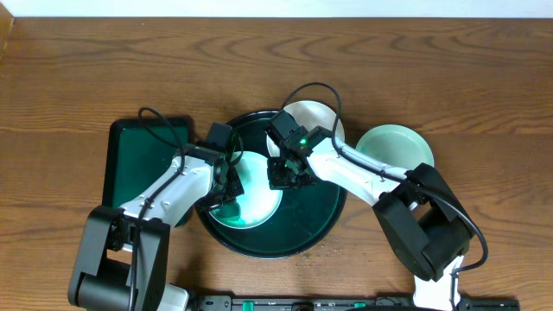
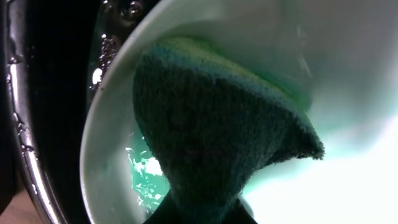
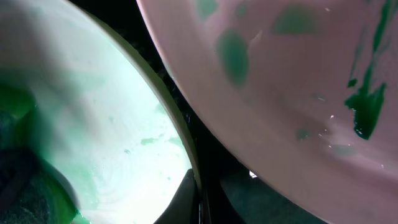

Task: Clean dirty plates on tray and stack at the side
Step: 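Scrub the bottom plate with the sponge in the left gripper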

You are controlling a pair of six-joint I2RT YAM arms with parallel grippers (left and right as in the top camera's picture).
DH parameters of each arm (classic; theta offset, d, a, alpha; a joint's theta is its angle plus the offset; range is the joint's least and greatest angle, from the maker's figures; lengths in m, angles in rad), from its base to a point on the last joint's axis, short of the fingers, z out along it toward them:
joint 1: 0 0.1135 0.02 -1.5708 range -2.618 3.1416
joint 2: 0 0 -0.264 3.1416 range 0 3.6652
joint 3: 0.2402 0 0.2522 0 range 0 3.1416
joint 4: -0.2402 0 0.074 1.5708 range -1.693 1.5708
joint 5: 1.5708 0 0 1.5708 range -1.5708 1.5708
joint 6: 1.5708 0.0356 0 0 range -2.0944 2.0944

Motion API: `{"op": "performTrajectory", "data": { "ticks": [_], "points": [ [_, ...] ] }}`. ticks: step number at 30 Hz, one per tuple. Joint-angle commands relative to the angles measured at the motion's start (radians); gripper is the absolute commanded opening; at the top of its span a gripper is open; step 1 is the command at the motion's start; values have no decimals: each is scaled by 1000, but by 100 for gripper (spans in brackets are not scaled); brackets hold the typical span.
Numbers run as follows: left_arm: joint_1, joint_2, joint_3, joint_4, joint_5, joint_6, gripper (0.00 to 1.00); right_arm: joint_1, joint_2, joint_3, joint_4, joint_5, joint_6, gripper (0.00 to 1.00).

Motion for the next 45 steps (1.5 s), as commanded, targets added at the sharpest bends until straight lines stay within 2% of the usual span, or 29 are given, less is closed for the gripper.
{"op": "performTrajectory", "data": {
  "ticks": [1,2,4,5,6,10,13,15,16,18,20,22,25,32,35,41,45],
  "points": [
    [3,56,-60,-2,84,27,7,-7,22,12,-3,6,9,1],
    [2,56,-60,29,151,82,7,-7,22,12,-3,6,9,1],
    [0,56,-60,158,377,281,7,-7,23,12,-3,6,8,1],
    [0,56,-60,194,422,323,7,-7,22,12,-3,6,8,1],
    [0,56,-60,239,450,364,7,-7,23,12,-3,6,5,1],
    [11,56,-60,265,431,395,7,-7,23,12,-3,6,5,1],
    [28,56,-60,260,284,373,7,-7,23,12,-3,6,5,1],
    [36,56,-60,237,57,233,7,-7,22,12,-3,6,5,1],
    [43,56,-60,203,-107,99,7,-7,23,12,-3,6,5,1],
    [51,56,-60,163,-262,-29,7,-7,23,12,-3,6,5,1],
    [60,56,-60,140,-346,-74,7,-7,23,12,-3,6,5,1],
    [63,56,-60,132,-346,-73,7,-7,22,12,-3,6,5,1],
    [54,56,-60,111,-247,-35,7,-7,23,12,0,6,5,1],
    [25,56,-60,92,442,273,7,-10,23,12,-3,6,5,1],
    [11,56,-60,127,613,357,7,-10,23,12,-1,2,5,1],
    [12,56,-60,283,549,353,8,-16,23,12,-4,-12,-3,1],
    [44,56,-53,299,473,350,8,-16,23,12,-3,-12,-3,1]
  ]
}}
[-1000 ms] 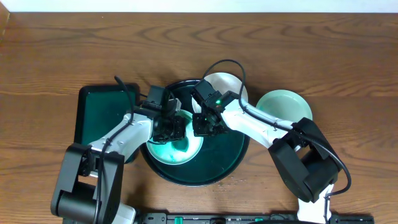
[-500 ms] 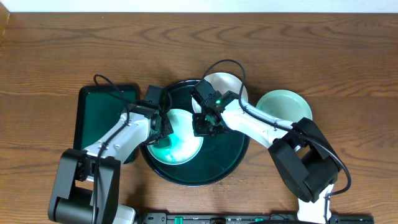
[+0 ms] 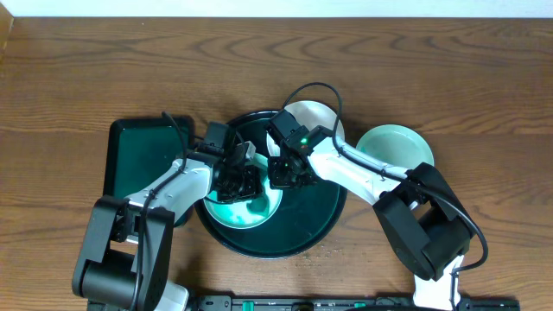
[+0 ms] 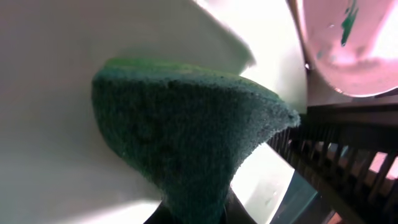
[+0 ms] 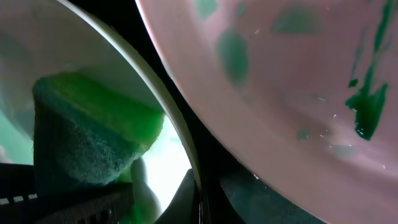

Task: Clean dirty plates on tray and stack at the side

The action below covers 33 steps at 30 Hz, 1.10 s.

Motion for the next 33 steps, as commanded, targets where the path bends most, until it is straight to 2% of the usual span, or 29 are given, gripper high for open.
{"op": "performTrajectory", "data": {
  "ticks": [1,4,8,11,18,26,29,33],
  "points": [
    [34,16,-1,17,-51,34,7,-10,21,12,-3,3,-2,1],
    [87,16,-1,17,-194,30,7,-10,21,12,-2,3,-2,1],
    [143,16,2,17,-417,-69,7,-10,21,12,-1,3,-3,1],
    [164,16,17,2,-454,-76,7,-10,21,12,-2,3,-5,1],
    [163,16,183,-262,-473,-86,7,-10,21,12,-1,3,-5,1],
    [163,16,419,-623,-646,-81,7,-10,21,12,-3,3,-5,1],
    [163,4,463,-681,-682,-80,8,-10,21,12,-2,3,-10,1],
    [182,-27,474,-676,-700,-70,7,-10,21,13,-2,3,-13,1]
  ]
}}
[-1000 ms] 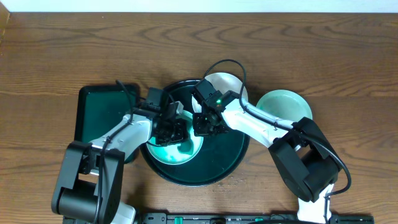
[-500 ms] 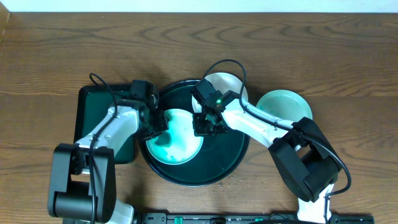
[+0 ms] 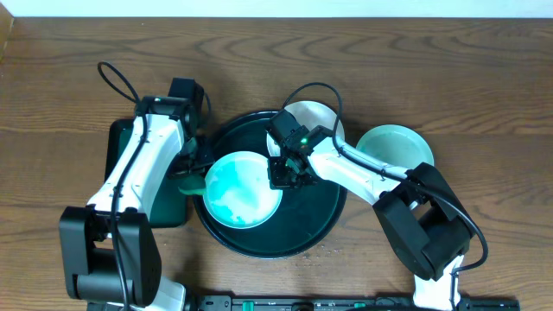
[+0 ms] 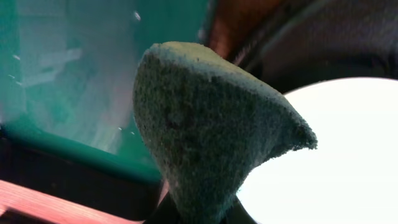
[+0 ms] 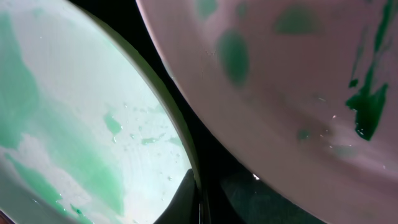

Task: Clean dirty plates on tray and stack at the side

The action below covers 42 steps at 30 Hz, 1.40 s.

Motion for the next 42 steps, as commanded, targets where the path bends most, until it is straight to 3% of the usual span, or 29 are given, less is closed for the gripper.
{"op": "performTrajectory", "data": {
  "ticks": [1,7,13,29,42],
  "points": [
    [31,-42,24,0,-78,2,7,-10,20,13,-1,4,-17,1],
    [140,-60,24,25,-80,26,7,1,9,59,-15,-26,-161,1],
    [227,-60,24,51,-80,47,7,57,-48,75,-35,136,-228,1],
    [243,-59,23,65,-80,47,7,256,-298,75,-114,1022,-308,1],
    [243,-59,23,65,-80,47,7,476,-321,75,-47,1581,-449,1]
  ]
}}
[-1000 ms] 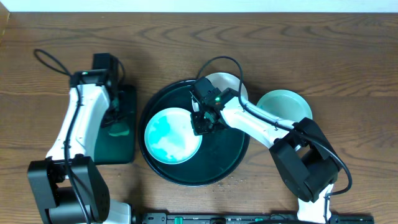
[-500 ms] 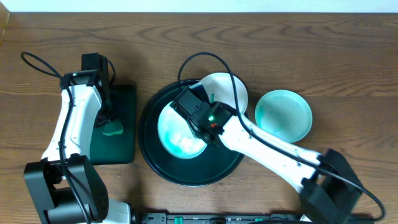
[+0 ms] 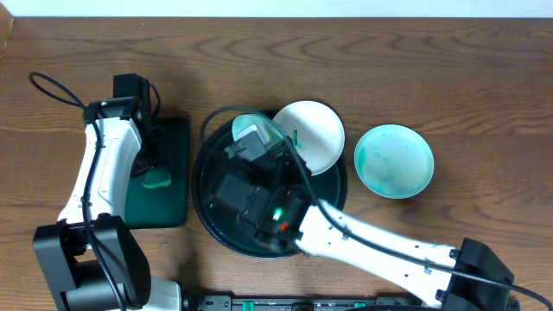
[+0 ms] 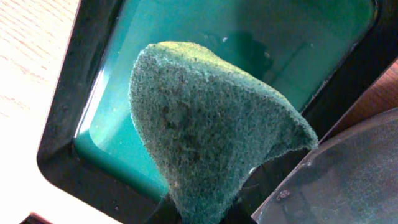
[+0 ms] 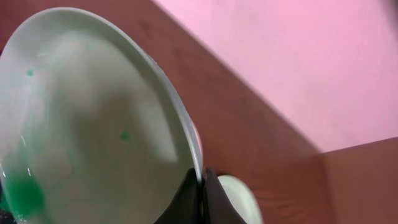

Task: Clean dirty plates on tray and stack at the side
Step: 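Carry the cleaned plate with the right gripper onto the first plate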

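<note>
My right gripper (image 5: 202, 180) is shut on the rim of a pale green plate (image 5: 93, 124). It holds the plate tilted on edge, high above the round black tray (image 3: 321, 212). In the overhead view that plate (image 3: 259, 128) shows over the tray's back part. A white plate (image 3: 311, 134) with green stains leans on the tray's back right rim. My left gripper (image 4: 202, 214) is shut on a dark green sponge (image 4: 205, 124), which hangs over the rectangular basin (image 3: 177, 138) of green water at the left.
A green plate (image 3: 394, 160) lies on the wooden table right of the round tray. The raised right arm (image 3: 363, 238) covers the tray's middle and front. The basin's black rim (image 4: 68, 124) and the round tray's edge (image 4: 348, 174) sit close together.
My right gripper has lifted the pale plate out of the round tray and holds it tilted high up. My left gripper has moved left with the sponge, from the tray's left edge to over the basin.
The sponge in my left gripper lay on the plate's left part while my right gripper held its rim. Then the sponge was at the plate's middle. Then it was off the plate, which showed green smears. Now the plate is raised and the sponge is over the basin.
</note>
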You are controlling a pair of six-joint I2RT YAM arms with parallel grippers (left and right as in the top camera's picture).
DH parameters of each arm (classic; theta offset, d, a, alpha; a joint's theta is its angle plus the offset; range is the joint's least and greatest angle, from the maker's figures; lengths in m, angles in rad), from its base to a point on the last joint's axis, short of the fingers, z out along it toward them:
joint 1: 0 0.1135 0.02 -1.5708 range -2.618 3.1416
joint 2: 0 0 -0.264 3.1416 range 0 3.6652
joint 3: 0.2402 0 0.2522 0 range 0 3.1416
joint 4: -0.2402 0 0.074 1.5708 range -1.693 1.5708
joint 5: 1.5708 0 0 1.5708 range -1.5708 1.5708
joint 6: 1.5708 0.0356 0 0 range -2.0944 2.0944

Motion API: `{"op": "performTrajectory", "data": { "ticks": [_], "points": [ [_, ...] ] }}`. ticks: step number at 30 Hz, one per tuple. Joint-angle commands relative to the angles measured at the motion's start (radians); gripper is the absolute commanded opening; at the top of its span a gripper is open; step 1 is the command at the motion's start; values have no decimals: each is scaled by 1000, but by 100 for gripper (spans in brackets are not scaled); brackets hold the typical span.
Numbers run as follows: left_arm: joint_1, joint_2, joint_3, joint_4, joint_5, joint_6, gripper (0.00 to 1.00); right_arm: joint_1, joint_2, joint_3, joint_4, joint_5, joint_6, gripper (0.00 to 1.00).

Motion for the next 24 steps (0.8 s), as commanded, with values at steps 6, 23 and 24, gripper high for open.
{"op": "performTrajectory", "data": {
  "ticks": [6,23,24],
  "points": [
    [5,-21,21,-3,-16,16,7,125,-23,17,120,426,-148,1],
    [5,-21,21,-3,-16,16,7,71,-23,16,31,-79,-40,1],
    [5,-21,21,-3,-16,16,7,52,-23,16,23,-155,-13,1]
  ]
}}
